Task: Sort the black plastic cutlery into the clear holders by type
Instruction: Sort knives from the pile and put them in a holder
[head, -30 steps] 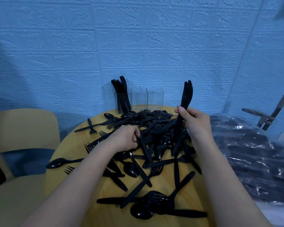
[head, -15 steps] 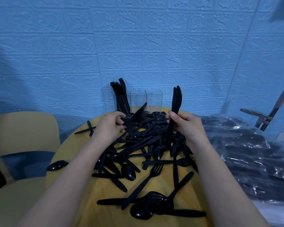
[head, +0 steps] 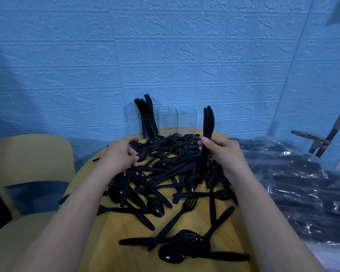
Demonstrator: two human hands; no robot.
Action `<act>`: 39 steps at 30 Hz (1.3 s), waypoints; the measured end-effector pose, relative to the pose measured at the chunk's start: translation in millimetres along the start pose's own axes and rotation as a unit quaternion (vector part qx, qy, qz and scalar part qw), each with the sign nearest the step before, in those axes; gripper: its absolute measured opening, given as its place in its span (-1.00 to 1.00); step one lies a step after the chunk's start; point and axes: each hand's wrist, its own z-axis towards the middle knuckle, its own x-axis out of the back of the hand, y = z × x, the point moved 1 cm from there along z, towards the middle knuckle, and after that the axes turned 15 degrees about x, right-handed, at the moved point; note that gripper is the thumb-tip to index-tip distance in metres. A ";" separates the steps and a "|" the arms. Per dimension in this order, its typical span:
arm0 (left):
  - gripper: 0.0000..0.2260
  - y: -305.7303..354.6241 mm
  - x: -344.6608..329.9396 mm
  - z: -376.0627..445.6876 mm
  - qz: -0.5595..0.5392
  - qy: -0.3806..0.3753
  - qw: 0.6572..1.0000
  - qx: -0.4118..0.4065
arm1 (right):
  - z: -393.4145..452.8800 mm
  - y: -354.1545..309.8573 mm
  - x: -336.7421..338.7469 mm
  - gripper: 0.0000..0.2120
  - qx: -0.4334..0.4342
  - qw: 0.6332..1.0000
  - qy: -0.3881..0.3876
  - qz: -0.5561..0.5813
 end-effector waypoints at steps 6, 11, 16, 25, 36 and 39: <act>-0.71 -8.3 11.6 -8.6 -0.140 -0.027 0.990 0.016 | -2.0 -3.9 -4.4 -0.93 0.008 1.000 -0.013 -0.006; -0.81 4.5 -25.5 -31.5 -0.247 -0.135 0.960 0.012 | -8.7 -10.8 -24.1 -0.91 0.003 0.996 -0.073 0.047; -0.82 18.4 -58.0 -49.2 -0.331 -0.225 0.916 -0.016 | -14.6 -5.6 -41.4 -0.90 0.011 0.995 -0.076 0.068; -0.71 12.4 -66.3 -55.4 -0.436 -0.294 0.850 -0.026 | -17.1 0.1 -53.8 -0.87 0.016 0.999 -0.028 0.033; -0.74 1.2 -57.0 -47.0 -0.516 -0.366 0.774 0.032 | -10.4 5.7 -63.1 -0.75 0.052 0.995 -0.079 -0.041; -0.75 -2.3 -54.2 -44.6 -0.526 -0.368 0.766 0.043 | -7.3 6.3 -69.5 -0.75 0.057 0.989 -0.113 -0.078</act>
